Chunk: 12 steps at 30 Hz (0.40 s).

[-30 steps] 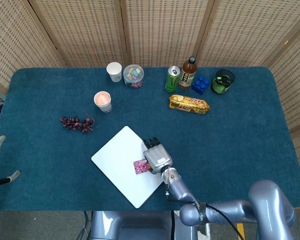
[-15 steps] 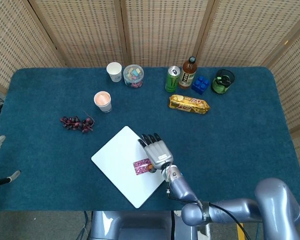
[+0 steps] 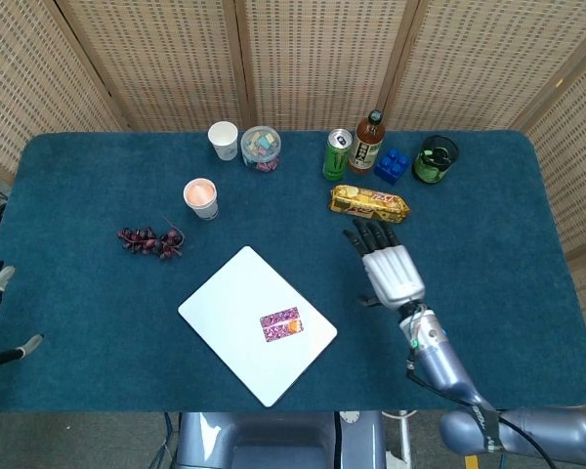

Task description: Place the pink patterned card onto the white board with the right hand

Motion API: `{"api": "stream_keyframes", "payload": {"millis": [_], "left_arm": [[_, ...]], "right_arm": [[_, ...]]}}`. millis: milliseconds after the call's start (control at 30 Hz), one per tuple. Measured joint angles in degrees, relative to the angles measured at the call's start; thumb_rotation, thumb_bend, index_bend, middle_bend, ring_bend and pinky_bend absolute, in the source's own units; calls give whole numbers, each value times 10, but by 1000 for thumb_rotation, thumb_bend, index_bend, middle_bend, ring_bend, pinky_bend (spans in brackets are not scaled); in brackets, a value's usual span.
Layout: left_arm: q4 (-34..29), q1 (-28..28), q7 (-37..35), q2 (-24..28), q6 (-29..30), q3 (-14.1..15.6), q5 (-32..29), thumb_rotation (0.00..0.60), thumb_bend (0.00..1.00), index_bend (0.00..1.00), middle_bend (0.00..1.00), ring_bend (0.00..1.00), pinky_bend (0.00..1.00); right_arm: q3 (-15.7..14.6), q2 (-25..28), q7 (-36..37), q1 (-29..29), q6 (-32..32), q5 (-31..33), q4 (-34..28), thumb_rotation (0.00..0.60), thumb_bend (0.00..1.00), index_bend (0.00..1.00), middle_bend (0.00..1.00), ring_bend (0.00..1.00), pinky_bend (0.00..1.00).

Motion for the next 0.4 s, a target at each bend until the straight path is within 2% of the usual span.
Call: {"api": "stream_keyframes", "payload": {"millis": [167, 400], "left_arm": [[-1, 5, 0, -1, 13, 2, 9, 600, 0, 0, 0, 0, 0], [-3, 12, 9, -3, 32, 7, 23, 600, 0, 0, 0, 0, 0]], "right_arm": [[-52, 44, 138, -101, 68, -98, 61, 600, 0, 0, 0, 0, 0], [-103, 72, 263, -215, 153, -169, 148, 600, 0, 0, 0, 0, 0]]}}
